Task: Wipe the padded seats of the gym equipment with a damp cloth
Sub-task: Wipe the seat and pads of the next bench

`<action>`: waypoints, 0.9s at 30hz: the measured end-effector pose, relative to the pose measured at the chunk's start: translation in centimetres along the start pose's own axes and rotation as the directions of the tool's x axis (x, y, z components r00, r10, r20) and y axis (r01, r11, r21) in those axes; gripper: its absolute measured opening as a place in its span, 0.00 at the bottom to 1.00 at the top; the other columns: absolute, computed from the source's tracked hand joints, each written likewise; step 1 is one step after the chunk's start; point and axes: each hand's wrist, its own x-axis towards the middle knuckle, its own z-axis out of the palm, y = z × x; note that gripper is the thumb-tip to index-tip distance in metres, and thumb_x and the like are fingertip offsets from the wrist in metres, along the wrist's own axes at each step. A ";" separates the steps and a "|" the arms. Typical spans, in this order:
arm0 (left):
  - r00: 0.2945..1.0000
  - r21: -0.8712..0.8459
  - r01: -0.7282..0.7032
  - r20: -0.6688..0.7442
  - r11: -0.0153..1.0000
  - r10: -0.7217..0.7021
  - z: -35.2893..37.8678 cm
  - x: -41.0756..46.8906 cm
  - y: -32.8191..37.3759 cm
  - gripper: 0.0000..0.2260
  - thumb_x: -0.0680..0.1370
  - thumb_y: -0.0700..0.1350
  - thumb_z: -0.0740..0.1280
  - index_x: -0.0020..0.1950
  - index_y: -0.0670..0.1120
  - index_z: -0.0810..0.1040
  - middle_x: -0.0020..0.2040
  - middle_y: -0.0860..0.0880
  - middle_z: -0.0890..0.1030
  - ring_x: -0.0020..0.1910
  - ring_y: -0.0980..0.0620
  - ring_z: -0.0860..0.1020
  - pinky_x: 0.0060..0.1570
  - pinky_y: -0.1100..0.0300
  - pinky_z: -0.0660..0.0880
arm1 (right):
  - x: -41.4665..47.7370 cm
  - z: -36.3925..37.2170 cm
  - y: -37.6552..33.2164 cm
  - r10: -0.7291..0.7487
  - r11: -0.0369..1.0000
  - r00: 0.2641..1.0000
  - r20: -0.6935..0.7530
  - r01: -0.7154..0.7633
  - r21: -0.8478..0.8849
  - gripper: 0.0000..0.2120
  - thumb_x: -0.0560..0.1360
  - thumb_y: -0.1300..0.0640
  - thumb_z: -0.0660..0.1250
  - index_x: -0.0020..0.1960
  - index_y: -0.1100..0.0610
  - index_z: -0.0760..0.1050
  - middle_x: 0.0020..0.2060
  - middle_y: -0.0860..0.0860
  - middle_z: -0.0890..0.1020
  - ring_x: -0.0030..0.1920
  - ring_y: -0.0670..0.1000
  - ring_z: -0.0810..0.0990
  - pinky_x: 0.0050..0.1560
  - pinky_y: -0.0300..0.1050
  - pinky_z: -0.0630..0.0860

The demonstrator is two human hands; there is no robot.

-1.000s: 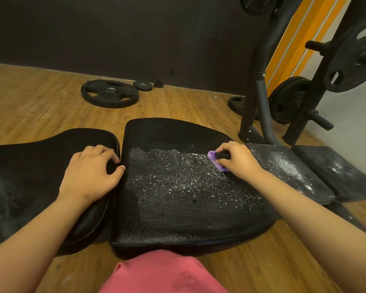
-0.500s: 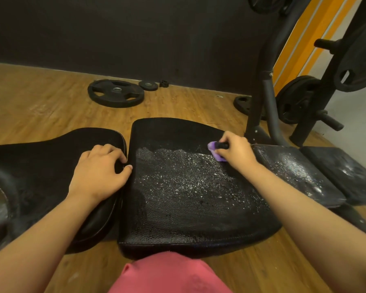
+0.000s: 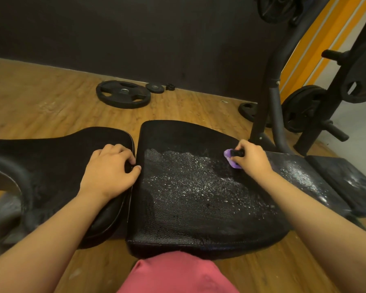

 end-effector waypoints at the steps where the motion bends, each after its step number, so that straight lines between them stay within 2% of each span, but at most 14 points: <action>1: 1.000 -0.001 0.000 0.003 1.000 0.000 0.0 0.1 0.0 0.07 0.75 0.55 0.68 0.46 0.53 0.79 0.55 0.53 0.78 0.59 0.49 0.72 0.60 0.51 0.64 | 0.1 0.5 -1.1 -0.017 1.000 1.000 -0.013 0.018 0.015 0.07 0.71 0.60 0.71 0.42 0.55 0.72 0.37 0.50 0.79 0.39 0.50 0.78 0.35 0.41 0.67; 5: 1.000 0.007 0.003 0.010 1.000 -0.003 -0.1 0.1 0.0 0.07 0.75 0.55 0.67 0.47 0.53 0.79 0.56 0.53 0.78 0.59 0.49 0.72 0.61 0.50 0.64 | -1.3 2.2 -5.7 -0.154 0.983 0.988 -0.017 0.155 0.102 0.05 0.71 0.59 0.71 0.43 0.55 0.74 0.39 0.49 0.79 0.40 0.47 0.78 0.35 0.37 0.69; 8: 1.000 0.008 0.000 0.014 1.000 0.000 -0.1 -0.1 0.0 0.07 0.75 0.55 0.67 0.47 0.52 0.79 0.56 0.53 0.78 0.60 0.49 0.72 0.61 0.50 0.64 | -2.9 2.6 -6.6 -0.238 0.955 0.971 -0.031 0.240 0.177 0.06 0.71 0.59 0.71 0.43 0.55 0.74 0.39 0.48 0.79 0.40 0.46 0.77 0.34 0.36 0.67; 12: 1.000 -0.008 -0.008 0.015 1.000 0.008 -0.2 -0.2 -0.1 0.08 0.75 0.55 0.68 0.48 0.52 0.79 0.57 0.53 0.78 0.61 0.49 0.72 0.61 0.50 0.64 | -3.8 0.9 -4.4 -0.341 0.922 0.933 0.118 0.307 0.236 0.07 0.71 0.58 0.73 0.42 0.53 0.74 0.40 0.46 0.80 0.42 0.43 0.78 0.41 0.38 0.73; 14: 1.000 -0.009 -0.003 0.011 1.000 0.003 -0.1 -0.2 -0.1 0.08 0.75 0.55 0.67 0.48 0.52 0.79 0.57 0.54 0.78 0.61 0.50 0.71 0.62 0.52 0.63 | -3.1 0.1 -2.8 -0.293 0.947 0.947 0.136 0.267 0.179 0.09 0.71 0.58 0.73 0.41 0.52 0.72 0.39 0.46 0.80 0.41 0.44 0.79 0.40 0.40 0.73; 17: 1.000 -0.002 -0.001 0.003 1.000 0.001 0.0 -0.2 0.0 0.07 0.75 0.55 0.66 0.47 0.53 0.78 0.57 0.55 0.77 0.61 0.51 0.71 0.62 0.53 0.62 | -1.5 0.0 -1.9 -0.139 0.988 0.989 0.052 0.134 0.079 0.09 0.71 0.59 0.71 0.39 0.54 0.71 0.35 0.49 0.79 0.39 0.50 0.77 0.35 0.41 0.67; 20: 1.000 0.005 -0.003 -0.001 1.000 0.003 0.0 -0.1 0.0 0.07 0.75 0.56 0.66 0.47 0.53 0.78 0.56 0.54 0.77 0.60 0.51 0.71 0.62 0.53 0.62 | -1.0 1.3 -4.2 -0.072 0.996 0.997 -0.020 0.073 0.053 0.08 0.71 0.60 0.69 0.39 0.53 0.70 0.37 0.50 0.78 0.39 0.50 0.77 0.34 0.41 0.65; 24: 1.000 0.001 -0.006 0.009 1.000 0.006 -0.1 -0.1 0.1 0.07 0.75 0.56 0.66 0.47 0.54 0.78 0.56 0.54 0.77 0.60 0.51 0.71 0.62 0.53 0.62 | -2.1 2.9 -9.8 -0.225 0.964 0.974 -0.001 0.223 0.143 0.09 0.71 0.56 0.72 0.40 0.53 0.71 0.38 0.47 0.78 0.38 0.45 0.77 0.32 0.35 0.64; 27: 1.000 0.004 -0.018 0.024 1.000 0.018 -0.2 -0.3 0.0 0.08 0.75 0.56 0.66 0.48 0.54 0.78 0.57 0.54 0.77 0.61 0.51 0.71 0.63 0.52 0.63 | -3.6 3.4 -12.0 -0.368 0.915 0.928 0.060 0.351 0.197 0.09 0.69 0.58 0.73 0.39 0.52 0.72 0.40 0.48 0.78 0.40 0.44 0.76 0.34 0.36 0.67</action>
